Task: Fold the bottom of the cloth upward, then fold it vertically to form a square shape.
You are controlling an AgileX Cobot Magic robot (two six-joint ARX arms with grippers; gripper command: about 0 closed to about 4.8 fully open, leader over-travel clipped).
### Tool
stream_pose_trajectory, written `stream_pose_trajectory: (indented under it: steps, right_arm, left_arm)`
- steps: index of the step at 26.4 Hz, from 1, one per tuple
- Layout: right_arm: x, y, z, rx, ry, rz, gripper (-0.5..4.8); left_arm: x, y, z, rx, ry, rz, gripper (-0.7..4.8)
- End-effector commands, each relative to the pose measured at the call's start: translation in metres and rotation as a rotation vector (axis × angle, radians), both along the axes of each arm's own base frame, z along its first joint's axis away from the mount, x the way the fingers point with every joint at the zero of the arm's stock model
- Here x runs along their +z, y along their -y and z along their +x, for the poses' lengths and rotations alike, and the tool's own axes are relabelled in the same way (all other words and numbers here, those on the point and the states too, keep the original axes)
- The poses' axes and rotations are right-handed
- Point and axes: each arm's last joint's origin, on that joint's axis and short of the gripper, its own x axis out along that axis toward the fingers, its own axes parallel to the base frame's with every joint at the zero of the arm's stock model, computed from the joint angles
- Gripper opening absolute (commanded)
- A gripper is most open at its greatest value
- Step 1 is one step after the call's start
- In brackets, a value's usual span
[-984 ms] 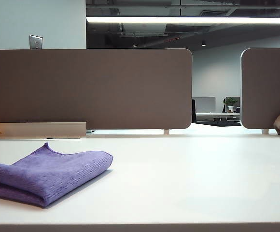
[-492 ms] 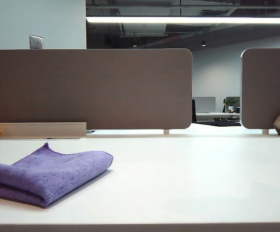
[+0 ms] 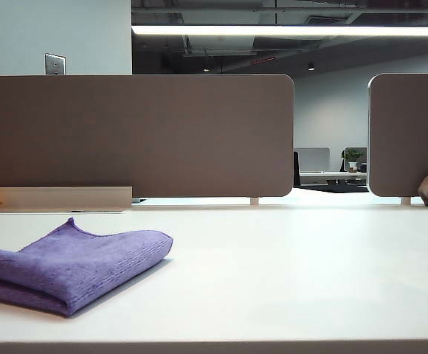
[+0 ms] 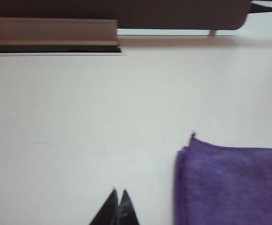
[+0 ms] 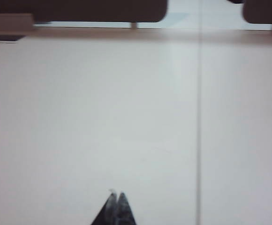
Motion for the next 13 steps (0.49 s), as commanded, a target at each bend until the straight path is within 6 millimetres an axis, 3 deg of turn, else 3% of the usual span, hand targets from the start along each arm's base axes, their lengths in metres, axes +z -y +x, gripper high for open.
stream_pose_trajectory:
  steps: [1, 13]
  right_arm:
    - [-0.0026, 0.0019, 0.0007, -0.064, -0.008, -0.011, -0.01]
    - [-0.0025, 0.0021, 0.0007, -0.068, -0.007, -0.012, -0.01]
  left_arm:
    - [0.0007, -0.0028, 0.0006, 0.090, 0.012, 0.032, -0.02]
    - [-0.0008, -0.0028, 0.0003, 0.090, -0.005, 0.026, -0.02]
